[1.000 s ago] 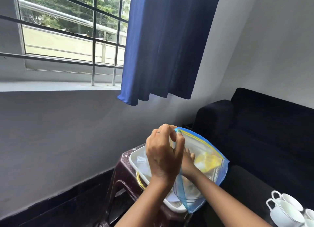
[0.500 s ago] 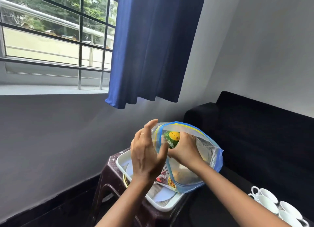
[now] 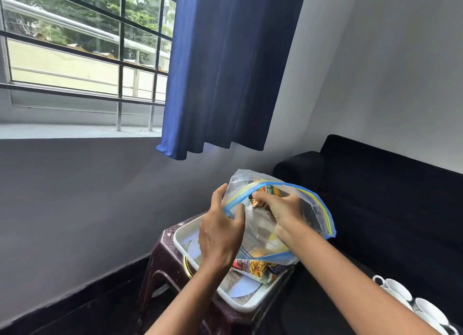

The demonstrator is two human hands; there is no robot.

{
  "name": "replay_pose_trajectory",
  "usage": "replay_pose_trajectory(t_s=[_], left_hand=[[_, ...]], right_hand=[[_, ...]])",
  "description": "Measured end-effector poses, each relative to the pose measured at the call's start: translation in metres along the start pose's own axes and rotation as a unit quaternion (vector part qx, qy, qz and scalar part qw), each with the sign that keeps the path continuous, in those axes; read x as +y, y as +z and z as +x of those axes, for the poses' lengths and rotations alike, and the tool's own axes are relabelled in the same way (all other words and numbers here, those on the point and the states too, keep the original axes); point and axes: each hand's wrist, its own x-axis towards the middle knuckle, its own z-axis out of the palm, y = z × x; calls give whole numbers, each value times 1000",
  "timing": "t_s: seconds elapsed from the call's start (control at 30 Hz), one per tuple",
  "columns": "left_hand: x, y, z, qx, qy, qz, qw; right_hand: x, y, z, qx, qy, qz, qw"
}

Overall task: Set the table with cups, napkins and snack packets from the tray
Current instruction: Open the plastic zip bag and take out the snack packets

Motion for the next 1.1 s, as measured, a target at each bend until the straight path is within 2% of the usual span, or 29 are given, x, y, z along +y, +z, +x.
replay_pose_trajectory(t_s=[0.2,0.33,0.43,0.5,0.6,0.8,0.93,1.1], left_hand=[[3,2,-5,22,14,-3,1000],[2,0,0,63,36,22,997],[0,-4,4,81,15,46,996],[-2,-5,7,91,-12,41,995],[-5,-7,12,110,-57,0,992],[-9,-14,20,128,-131,-83,980],[-5,-14,18,120,-124,-86,981],[-10,-16,20,106,-150,-105,977]], right_hand=[[0,-3,-1,84,-15,29,996],[0,-6,2,85,51,63,993],[-2,-6,2,81,54,74,992],[-6,-6,0,33,91,100,990],[-15,-7,-13,-89,190,126,970],[-25,-19,-43,-249,265,93,927],[-29,-30,-60,-337,261,71,902],[-39,-50,-74,-426,261,115,859]])
